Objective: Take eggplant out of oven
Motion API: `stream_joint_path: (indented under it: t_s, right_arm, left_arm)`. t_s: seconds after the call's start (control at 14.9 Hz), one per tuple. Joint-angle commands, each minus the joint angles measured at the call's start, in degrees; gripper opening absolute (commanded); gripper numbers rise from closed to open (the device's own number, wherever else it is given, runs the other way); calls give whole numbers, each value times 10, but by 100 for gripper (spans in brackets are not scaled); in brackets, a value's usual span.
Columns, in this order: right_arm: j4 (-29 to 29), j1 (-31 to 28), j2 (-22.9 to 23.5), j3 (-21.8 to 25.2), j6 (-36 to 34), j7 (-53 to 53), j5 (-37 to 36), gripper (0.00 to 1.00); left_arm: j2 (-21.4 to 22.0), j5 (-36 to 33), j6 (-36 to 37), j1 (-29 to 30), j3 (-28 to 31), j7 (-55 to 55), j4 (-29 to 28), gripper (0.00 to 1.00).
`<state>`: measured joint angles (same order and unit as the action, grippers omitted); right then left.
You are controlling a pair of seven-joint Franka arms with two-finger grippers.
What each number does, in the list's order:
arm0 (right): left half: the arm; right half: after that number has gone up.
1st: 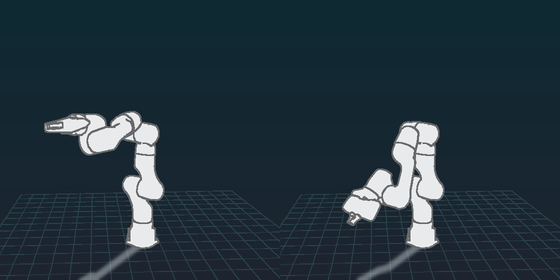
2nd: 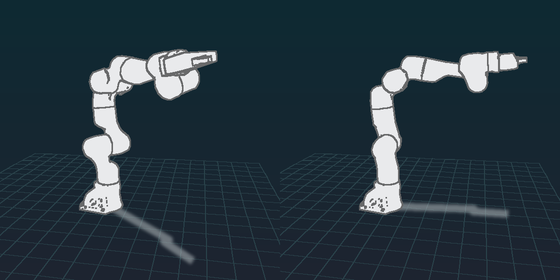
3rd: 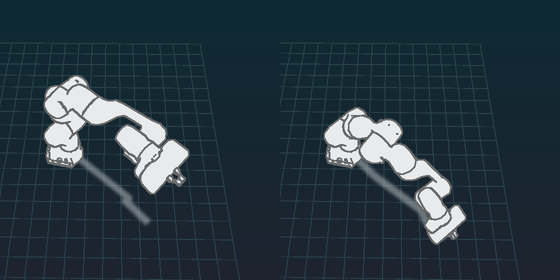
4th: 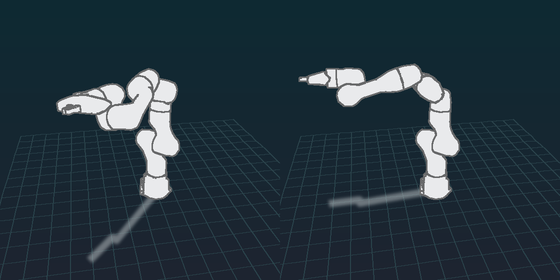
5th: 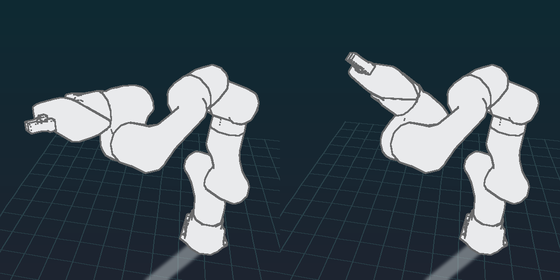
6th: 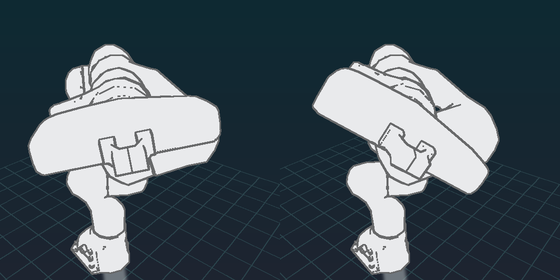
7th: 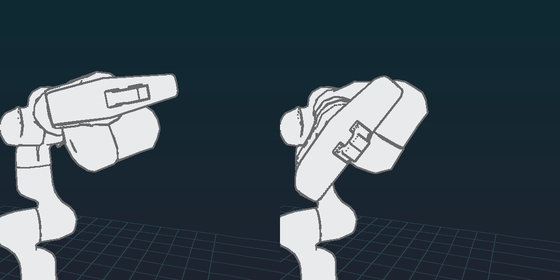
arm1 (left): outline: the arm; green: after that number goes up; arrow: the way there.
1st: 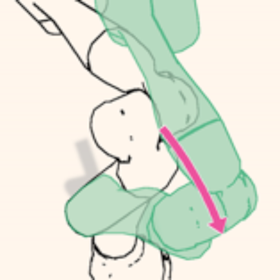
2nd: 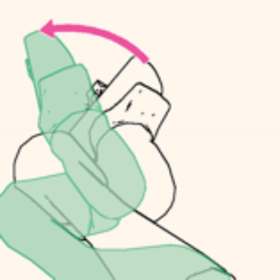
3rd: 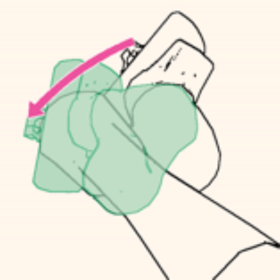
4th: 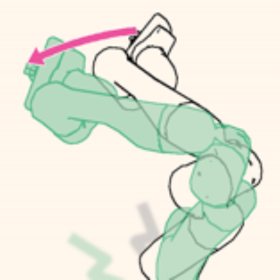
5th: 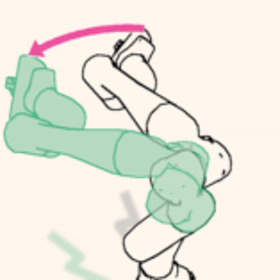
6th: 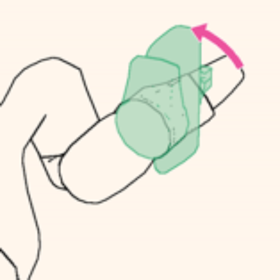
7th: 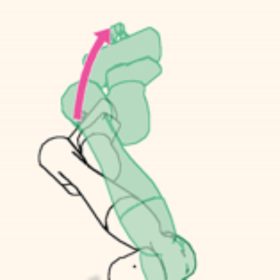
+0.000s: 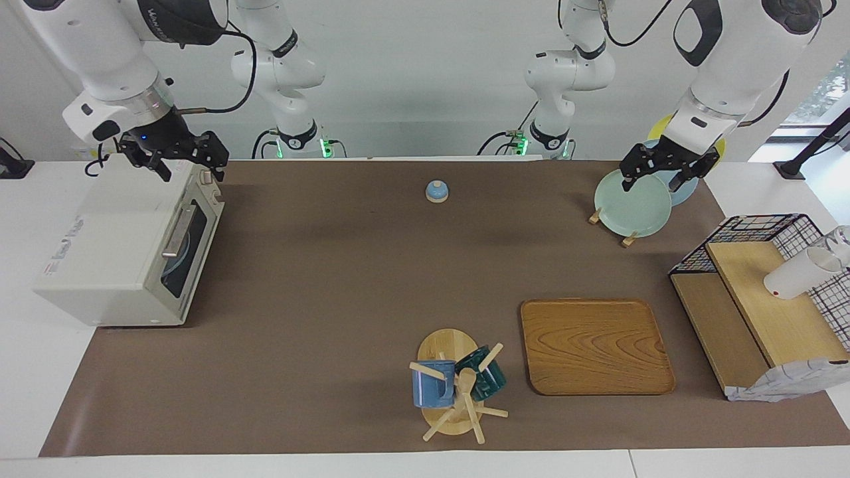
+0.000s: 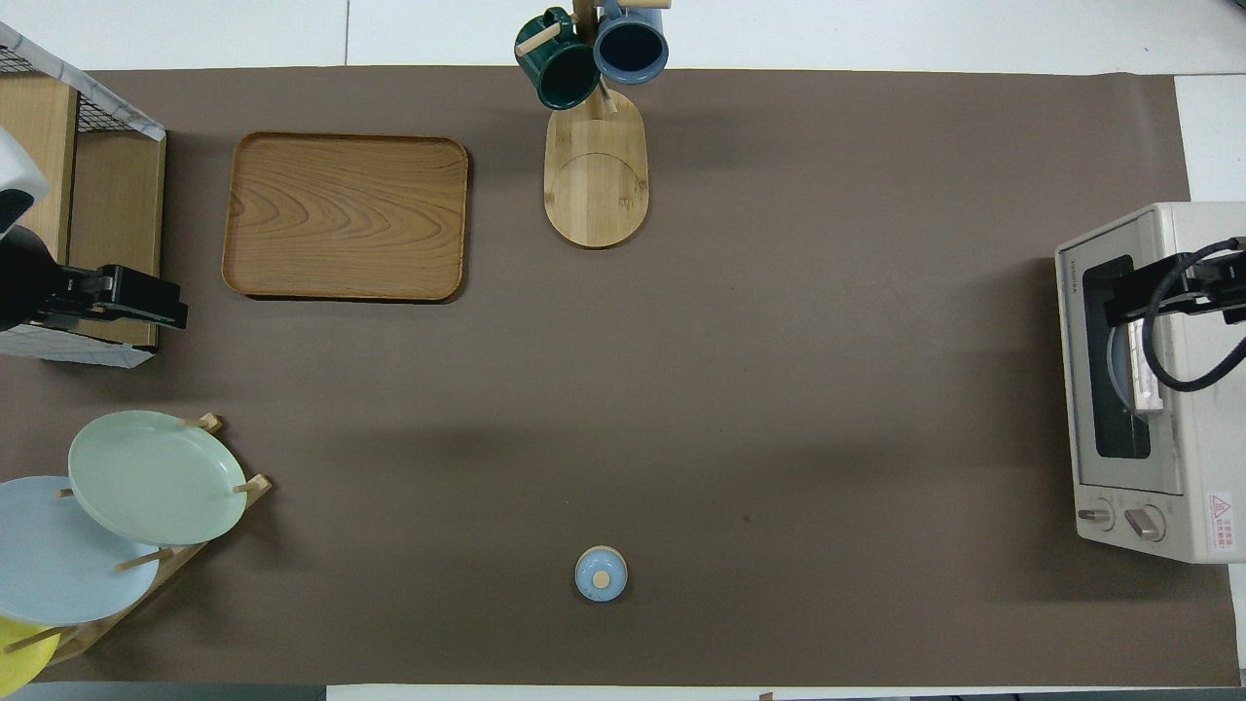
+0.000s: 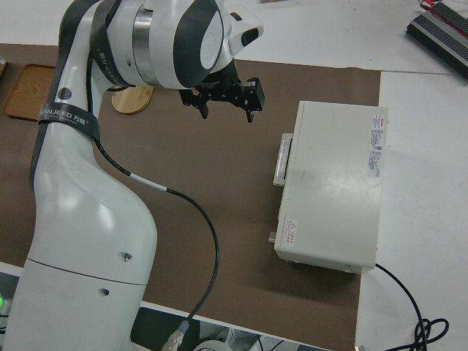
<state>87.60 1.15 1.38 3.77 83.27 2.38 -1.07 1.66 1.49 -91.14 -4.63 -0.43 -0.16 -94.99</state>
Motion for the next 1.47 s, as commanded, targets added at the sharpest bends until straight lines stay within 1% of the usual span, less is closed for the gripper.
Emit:
stream_joint_path:
  t_s: [0.0,0.47,0.54,0.6,0.67,0.74,0.87,1.0,1.14,1.27,1.4]
  right_arm:
    - [-5,-1,3,-1,-7,-11,4,100]
    - [17,-6,-8,1,-6,-4,5,100]
    - [25,-4,-9,1,2,-4,5,67]
    - [30,-4,-11,1,10,-5,5,20]
    - [39,-8,-16,1,15,-4,5,1]
    - [59,-10,-24,4,32,4,5,0]
    - [111,-16,-44,4,91,33,12,0]
    - [139,-15,-46,5,121,31,3,0]
    - [151,-14,-40,5,147,21,-43,0]
    - [179,-17,-39,6,175,20,-75,0]
    - [210,-20,-42,6,188,19,-106,0]
  left_arm:
    - [4,1,2,1,2,3,0,100]
    - [4,1,2,1,2,3,0,100]
    - [4,1,2,1,2,3,0,100]
    - [4,1,2,1,2,3,0,100]
    - [4,1,2,1,2,3,0,100]
    - [4,1,2,1,2,3,0,100]
    - [4,1,2,1,2,3,0,100]
    - [4,1,2,1,2,3,0,100]
    - [4,1,2,1,2,3,0,100]
    - [4,1,2,1,2,3,0,100]
    - [4,0,2,1,2,3,0,100]
